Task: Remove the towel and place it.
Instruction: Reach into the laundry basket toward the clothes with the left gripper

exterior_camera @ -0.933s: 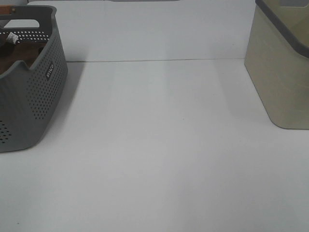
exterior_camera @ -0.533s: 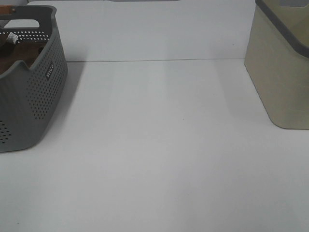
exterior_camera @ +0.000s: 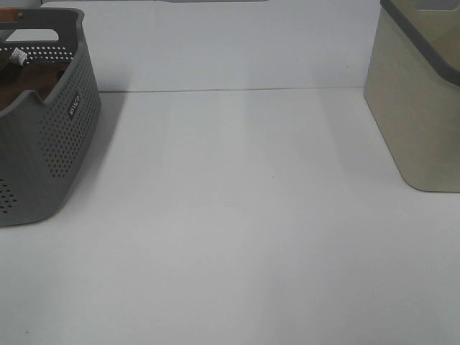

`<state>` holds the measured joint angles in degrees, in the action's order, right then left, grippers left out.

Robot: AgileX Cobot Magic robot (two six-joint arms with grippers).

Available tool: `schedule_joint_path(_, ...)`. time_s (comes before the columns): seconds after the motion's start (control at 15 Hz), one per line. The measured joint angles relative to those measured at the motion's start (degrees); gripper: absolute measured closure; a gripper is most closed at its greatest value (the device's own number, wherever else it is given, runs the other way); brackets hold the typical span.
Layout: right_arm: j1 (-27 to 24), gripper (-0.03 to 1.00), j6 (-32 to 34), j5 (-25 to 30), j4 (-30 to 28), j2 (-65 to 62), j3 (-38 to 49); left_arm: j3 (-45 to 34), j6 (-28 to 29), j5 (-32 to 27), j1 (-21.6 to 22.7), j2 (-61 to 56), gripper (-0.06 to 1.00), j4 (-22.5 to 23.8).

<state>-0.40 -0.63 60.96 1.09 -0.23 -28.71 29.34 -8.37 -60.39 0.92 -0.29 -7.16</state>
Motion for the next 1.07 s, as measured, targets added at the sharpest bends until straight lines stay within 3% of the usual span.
schedule_joint_path(1.07, 0.0, 0.36, 0.0, 0.0, 0.0, 0.0, 0.0, 0.0, 0.0, 0.0, 0.0, 0.0, 0.34, 0.0)
